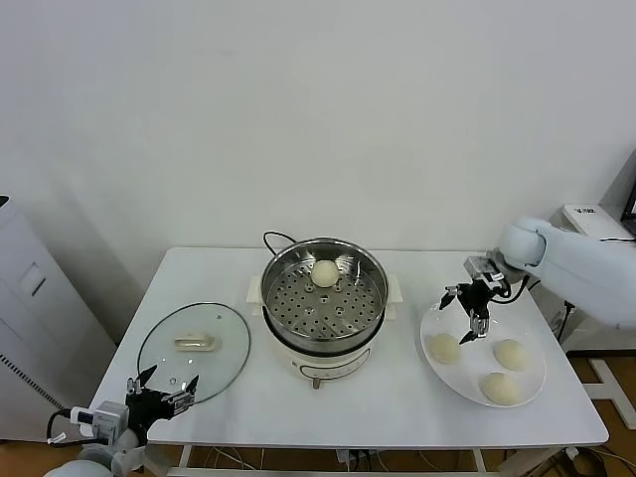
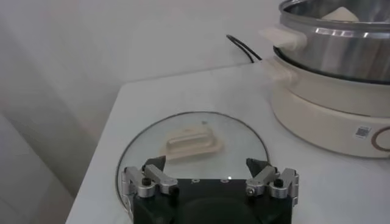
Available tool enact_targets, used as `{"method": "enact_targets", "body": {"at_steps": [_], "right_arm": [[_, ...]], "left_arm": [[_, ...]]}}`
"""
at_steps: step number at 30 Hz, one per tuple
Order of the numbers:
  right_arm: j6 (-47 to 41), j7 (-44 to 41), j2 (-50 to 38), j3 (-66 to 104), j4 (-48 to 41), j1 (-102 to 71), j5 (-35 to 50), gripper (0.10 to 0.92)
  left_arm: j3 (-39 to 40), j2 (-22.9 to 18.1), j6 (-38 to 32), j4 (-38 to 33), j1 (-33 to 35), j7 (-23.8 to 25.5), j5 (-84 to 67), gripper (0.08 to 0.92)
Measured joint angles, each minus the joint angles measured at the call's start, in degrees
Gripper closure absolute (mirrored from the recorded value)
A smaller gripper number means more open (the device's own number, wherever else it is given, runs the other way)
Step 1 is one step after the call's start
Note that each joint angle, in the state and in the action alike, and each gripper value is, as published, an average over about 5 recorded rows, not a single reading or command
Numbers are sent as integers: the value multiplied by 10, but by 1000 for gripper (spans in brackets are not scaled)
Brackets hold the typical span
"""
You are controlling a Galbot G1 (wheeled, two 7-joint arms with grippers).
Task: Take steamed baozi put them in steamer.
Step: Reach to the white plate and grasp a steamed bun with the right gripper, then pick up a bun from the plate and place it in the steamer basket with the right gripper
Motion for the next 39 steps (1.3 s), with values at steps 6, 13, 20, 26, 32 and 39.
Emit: {"method": "enact_targets", "body": {"at_steps": [6, 13, 20, 26, 32, 39], "right_arm": [[-5, 9, 6, 25, -15, -42, -16, 203], [-10, 21, 16, 57, -33, -82, -37, 245], [-11, 27, 22, 84, -45, -107, -52, 396], [-12, 27, 20, 96, -47, -115, -60, 510], [-15, 23, 13, 94, -42, -110, -59, 549], [-29, 15, -2, 50, -16, -54, -23, 550]], "left_arm": [[-1, 2, 0, 0, 0, 0, 1, 177], [-1, 2, 0, 1, 1, 0, 1, 177], [0, 3, 0, 0, 2, 0, 1, 177], [-1, 2, 0, -4, 4, 0, 1, 177], [-2, 1, 1, -4, 4, -1, 3, 177], [-2, -1, 3, -3, 3, -2, 6, 177]]}}
